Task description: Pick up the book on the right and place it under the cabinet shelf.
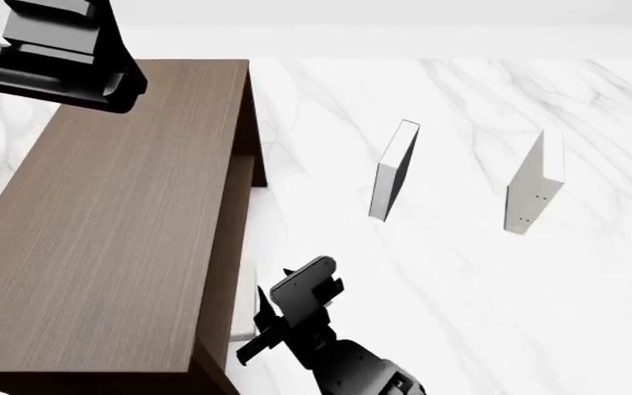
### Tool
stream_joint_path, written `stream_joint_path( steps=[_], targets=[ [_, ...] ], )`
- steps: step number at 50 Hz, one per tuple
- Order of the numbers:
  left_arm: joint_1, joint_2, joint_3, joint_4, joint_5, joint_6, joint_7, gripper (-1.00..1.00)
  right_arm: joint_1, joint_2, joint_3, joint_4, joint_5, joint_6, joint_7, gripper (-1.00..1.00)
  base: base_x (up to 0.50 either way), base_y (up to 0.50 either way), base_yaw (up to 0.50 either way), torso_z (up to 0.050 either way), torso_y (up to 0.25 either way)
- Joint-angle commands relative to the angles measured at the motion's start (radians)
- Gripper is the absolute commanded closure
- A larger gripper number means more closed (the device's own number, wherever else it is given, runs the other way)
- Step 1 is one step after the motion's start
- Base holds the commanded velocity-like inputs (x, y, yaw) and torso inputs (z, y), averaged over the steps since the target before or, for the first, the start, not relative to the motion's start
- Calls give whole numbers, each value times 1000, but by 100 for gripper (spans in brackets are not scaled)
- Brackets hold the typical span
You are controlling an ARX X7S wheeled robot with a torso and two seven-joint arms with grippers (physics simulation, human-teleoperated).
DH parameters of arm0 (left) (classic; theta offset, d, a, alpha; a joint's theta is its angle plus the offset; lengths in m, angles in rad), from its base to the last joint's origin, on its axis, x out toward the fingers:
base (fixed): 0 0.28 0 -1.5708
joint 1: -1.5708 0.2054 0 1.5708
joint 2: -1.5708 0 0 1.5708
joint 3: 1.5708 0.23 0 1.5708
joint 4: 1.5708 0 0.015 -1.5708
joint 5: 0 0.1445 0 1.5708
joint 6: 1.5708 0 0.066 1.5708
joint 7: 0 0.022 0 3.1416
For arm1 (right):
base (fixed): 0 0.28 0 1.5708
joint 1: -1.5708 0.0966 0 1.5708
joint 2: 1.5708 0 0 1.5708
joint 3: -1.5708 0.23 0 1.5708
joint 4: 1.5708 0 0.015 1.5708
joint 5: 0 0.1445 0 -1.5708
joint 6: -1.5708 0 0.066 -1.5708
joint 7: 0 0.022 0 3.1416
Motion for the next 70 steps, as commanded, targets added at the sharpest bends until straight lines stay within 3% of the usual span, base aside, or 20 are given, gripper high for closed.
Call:
stream_joint_path(
  steps=[1, 26, 40, 70],
  targets=[
    [2, -5, 7, 0, 4, 5, -2, -100, -8, -29, -265, 53, 206, 7, -96, -100, 0, 0, 0, 0, 0],
    [4, -21, 9, 1, -9, 19, -13, -100, 18, -29, -323, 62, 251, -27, -60, -100, 0, 0, 0, -1, -4],
    [0, -36, 4, 3, -34, 25, -29, -100, 27, -29, -293, 252, 261, -116, 26, -100, 1, 1, 2, -1, -5],
    [-44, -56, 15, -1, -91, 30, -68, -100, 47, -29, -240, 456, 319, -197, 34, -100, 2, 0, -1, -2, -6]
  ],
)
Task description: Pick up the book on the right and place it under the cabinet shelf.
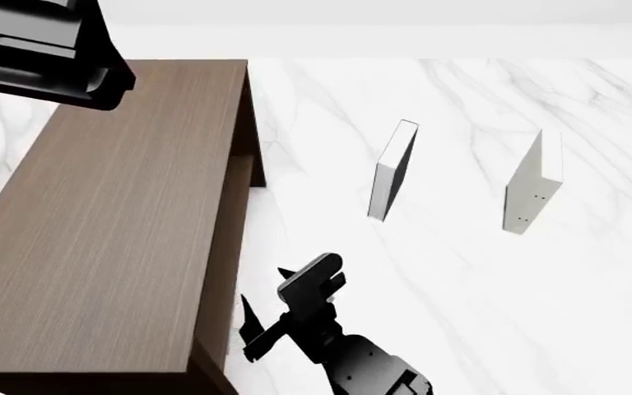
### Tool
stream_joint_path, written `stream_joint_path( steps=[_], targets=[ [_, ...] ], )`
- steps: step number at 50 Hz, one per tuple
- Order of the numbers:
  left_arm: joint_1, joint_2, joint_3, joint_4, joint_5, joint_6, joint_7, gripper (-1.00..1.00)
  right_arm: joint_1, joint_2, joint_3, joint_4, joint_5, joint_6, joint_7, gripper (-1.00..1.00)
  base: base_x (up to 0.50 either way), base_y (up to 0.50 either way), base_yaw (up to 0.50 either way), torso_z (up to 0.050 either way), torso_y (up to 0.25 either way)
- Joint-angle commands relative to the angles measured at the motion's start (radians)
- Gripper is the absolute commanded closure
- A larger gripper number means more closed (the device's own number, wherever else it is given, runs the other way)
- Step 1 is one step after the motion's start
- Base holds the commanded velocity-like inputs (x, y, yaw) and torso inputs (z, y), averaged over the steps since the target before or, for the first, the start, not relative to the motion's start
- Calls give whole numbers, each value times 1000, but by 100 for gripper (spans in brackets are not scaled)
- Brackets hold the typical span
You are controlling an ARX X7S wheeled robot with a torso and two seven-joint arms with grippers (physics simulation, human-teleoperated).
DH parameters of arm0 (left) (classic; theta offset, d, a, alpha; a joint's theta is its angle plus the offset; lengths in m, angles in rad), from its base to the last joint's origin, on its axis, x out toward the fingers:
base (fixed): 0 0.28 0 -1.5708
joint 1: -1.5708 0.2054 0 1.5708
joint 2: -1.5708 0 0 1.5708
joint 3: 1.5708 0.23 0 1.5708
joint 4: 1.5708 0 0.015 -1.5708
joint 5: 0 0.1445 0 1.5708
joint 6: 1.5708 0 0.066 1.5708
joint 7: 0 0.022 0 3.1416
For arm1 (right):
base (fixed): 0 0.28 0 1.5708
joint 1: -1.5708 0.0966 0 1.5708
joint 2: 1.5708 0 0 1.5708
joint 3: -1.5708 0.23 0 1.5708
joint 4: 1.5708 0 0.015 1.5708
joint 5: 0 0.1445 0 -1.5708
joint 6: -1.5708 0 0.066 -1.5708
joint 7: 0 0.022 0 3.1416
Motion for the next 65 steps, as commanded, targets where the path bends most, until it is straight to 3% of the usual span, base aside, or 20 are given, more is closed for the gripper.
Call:
stream_joint_path(
  steps=[1, 10, 28, 65],
  targets=[
    [-8, -12, -2, 2, -21, 5, -12, -100, -20, 1, 3, 246, 105, 56, 123, -100, 0, 0, -5, 0, -10],
    [-3, -3, 11, 0, -2, 8, -7, -100, -27, 17, 31, 263, 116, 25, 119, -100, 0, -1, -3, -2, -5],
    [16, 5, 27, 0, 30, 21, 8, -100, -22, 376, -5, -404, 101, 123, 406, -100, 0, 0, -1, -1, -3],
    [74, 18, 80, -9, 67, 26, 16, -100, 170, 780, 17, -1159, 92, 268, 649, -100, 0, 0, 0, 0, 0]
  ],
)
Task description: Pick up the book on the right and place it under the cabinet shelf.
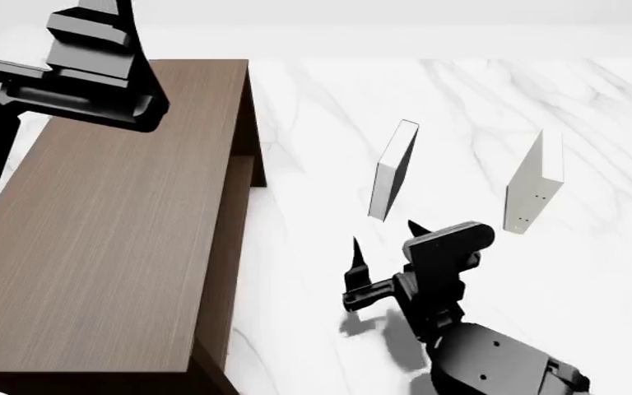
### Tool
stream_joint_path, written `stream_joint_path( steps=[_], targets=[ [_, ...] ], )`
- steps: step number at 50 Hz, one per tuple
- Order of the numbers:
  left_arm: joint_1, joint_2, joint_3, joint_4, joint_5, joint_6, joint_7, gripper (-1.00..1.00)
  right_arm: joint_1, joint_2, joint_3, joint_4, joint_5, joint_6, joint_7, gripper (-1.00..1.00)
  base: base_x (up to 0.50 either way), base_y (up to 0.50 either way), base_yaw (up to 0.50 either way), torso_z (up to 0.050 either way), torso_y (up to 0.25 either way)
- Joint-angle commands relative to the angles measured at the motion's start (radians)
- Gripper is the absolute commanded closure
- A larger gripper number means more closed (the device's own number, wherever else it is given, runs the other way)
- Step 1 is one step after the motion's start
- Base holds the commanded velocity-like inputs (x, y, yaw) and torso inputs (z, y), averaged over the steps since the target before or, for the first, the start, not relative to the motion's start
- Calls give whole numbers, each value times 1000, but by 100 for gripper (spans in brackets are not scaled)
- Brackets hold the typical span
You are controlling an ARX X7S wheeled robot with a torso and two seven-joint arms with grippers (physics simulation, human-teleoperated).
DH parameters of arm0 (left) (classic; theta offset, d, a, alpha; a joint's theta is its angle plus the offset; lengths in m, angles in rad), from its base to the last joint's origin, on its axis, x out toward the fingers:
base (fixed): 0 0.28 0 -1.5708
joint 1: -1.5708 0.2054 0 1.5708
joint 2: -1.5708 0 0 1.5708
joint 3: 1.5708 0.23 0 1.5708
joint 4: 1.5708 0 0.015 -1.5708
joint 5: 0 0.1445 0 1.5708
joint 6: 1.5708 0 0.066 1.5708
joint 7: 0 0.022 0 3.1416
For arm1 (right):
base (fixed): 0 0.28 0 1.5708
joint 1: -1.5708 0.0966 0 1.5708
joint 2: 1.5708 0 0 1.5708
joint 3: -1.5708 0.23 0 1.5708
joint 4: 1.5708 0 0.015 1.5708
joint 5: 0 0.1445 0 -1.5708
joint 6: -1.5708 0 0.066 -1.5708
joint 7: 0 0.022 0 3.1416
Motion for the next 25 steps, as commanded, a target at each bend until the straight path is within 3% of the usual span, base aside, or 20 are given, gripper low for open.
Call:
stream_joint_path(
  steps=[1, 25],
  targets=[
    [23, 1, 21, -1, 16, -2, 6, -100, 76, 114, 18, -212, 9, 57, 70, -100, 0, 0, 0, 0, 80],
    [40, -11, 19, 7, 2, 15, -7, -100, 217, 241, 75, -437, 55, 155, 144, -100, 0, 0, 0, 0, 108]
  ],
)
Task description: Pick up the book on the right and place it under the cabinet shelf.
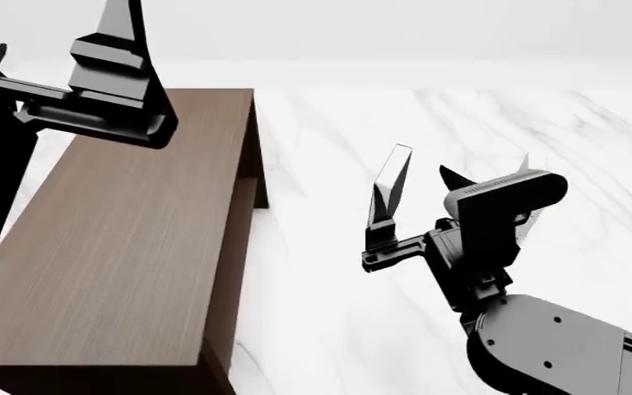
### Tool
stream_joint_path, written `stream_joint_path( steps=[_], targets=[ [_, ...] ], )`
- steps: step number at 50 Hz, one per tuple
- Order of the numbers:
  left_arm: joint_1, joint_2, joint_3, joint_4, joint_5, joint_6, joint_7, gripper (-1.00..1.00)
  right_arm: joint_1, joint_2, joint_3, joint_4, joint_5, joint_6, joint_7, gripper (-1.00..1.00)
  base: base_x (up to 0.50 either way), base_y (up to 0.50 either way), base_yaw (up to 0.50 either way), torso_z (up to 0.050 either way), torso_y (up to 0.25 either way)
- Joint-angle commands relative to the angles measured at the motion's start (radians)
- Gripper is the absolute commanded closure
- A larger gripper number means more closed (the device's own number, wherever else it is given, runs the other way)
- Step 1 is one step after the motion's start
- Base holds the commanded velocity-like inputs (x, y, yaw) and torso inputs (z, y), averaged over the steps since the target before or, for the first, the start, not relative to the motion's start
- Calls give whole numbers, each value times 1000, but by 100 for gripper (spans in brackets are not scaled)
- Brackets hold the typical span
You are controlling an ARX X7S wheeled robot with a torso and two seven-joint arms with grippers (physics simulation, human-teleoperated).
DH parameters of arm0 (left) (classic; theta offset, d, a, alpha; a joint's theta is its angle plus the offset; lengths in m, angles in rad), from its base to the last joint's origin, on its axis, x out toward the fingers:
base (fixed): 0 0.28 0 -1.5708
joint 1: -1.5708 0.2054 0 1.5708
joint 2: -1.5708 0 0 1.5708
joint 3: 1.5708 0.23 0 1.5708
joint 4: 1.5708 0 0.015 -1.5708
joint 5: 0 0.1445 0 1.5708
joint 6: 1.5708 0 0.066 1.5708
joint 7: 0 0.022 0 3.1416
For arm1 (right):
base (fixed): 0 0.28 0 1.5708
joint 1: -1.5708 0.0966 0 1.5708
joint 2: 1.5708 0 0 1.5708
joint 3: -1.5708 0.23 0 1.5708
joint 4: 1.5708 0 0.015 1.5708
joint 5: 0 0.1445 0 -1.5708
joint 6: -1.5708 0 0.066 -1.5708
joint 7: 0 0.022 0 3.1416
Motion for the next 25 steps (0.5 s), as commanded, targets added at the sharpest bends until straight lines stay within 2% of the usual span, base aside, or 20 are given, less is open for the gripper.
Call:
stream_joint_path(
  steps=[1, 25],
  targets=[
    [1, -1, 5, 2, -11, 4, -13, -100, 56, 55, 25, -97, 21, 37, 30, -100, 0, 0, 0, 0, 109],
    [38, -4, 10, 12, 13, 28, 1, -100, 172, 120, 92, -197, 91, 95, 54, -100, 0, 0, 0, 0, 107]
  ],
)
